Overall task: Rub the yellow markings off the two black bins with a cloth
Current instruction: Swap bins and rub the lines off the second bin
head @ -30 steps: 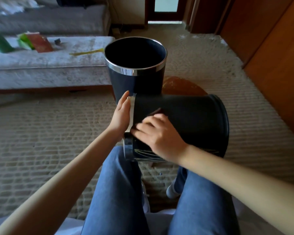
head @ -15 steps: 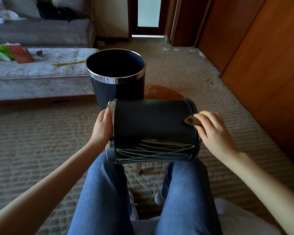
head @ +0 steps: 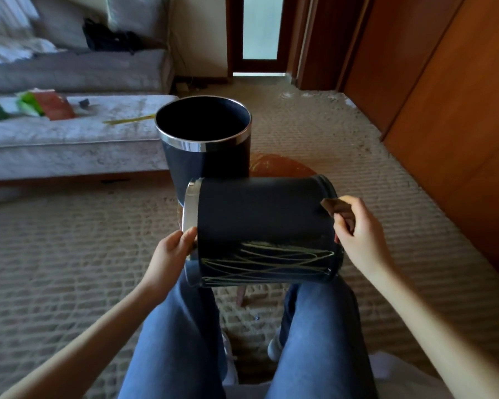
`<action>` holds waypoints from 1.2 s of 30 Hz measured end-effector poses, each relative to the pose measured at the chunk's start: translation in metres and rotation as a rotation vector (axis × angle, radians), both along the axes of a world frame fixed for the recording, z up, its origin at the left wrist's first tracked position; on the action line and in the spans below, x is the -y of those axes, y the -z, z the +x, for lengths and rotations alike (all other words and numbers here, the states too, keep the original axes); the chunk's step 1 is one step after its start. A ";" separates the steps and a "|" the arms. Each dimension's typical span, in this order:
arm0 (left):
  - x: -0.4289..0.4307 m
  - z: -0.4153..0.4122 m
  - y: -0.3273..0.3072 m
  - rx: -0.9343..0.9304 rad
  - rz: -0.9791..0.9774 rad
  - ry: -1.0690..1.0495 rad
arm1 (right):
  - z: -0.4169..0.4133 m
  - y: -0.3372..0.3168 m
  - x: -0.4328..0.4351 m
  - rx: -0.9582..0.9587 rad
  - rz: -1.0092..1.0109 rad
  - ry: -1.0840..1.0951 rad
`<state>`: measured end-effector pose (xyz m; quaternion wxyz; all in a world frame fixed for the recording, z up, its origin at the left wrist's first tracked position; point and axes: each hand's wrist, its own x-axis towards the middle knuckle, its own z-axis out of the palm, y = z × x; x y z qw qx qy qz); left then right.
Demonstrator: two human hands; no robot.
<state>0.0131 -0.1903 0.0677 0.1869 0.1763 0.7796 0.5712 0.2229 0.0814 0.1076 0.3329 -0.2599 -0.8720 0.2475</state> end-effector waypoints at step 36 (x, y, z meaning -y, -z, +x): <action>-0.059 -0.052 -0.022 0.061 0.098 -0.152 | 0.014 -0.001 0.002 0.150 0.621 -0.181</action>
